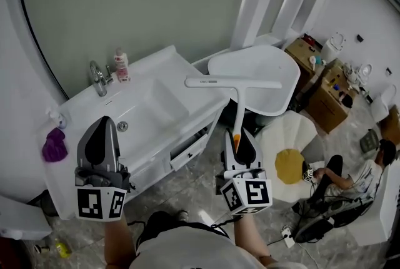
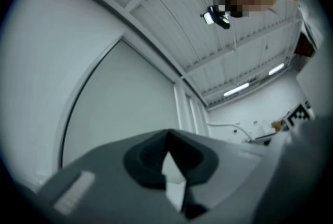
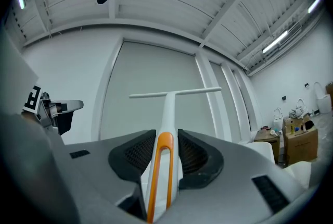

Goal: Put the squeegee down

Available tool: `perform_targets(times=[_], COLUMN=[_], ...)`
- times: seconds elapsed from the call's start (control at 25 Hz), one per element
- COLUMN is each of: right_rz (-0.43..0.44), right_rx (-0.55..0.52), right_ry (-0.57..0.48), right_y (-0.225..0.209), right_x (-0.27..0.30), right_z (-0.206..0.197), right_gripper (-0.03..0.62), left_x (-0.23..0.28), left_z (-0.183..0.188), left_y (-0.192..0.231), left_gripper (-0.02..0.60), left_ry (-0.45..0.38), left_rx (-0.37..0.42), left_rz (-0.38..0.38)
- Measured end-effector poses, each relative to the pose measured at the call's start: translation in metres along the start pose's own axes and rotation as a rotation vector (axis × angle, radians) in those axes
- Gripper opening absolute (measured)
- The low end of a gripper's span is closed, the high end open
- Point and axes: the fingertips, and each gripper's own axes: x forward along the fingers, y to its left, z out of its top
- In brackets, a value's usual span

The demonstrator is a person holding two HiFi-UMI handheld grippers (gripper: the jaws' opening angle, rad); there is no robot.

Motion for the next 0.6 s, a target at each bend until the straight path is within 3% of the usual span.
perform_targets(times=[0.32, 0.6], right_rz=[0.024, 0.022], right_rx=[0.028, 0.019], right_ry=[0.029, 0.029], right_y=[-0.010, -0.015], right_x=[0.032, 0.074], right_z=[-0.017, -0.024], right_gripper=[0.129, 0.129], left_x=[0.028, 0.067], left_z=[-0.024, -0.044], left_y=[0.001, 0.017], left_gripper=[0.006, 0.006], left_ry=[0.050, 0.046], left_rx=[0.015, 0.004], left_rz=[0.001, -0.005])
